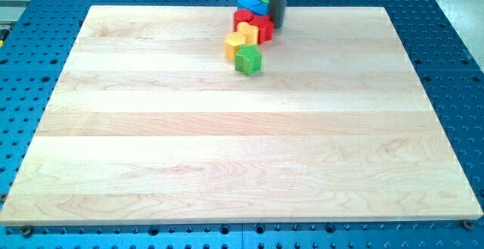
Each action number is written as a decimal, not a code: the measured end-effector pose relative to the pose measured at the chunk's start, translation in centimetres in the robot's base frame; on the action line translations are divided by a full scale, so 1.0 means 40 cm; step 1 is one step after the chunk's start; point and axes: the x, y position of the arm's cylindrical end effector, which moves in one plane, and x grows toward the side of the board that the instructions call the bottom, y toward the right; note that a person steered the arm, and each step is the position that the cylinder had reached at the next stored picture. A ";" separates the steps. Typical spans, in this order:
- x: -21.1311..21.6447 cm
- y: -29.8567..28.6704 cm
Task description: Move the red star to the top left of the board
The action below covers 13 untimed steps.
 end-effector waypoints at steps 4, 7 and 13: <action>0.128 0.016; 0.043 -0.377; -0.072 -0.602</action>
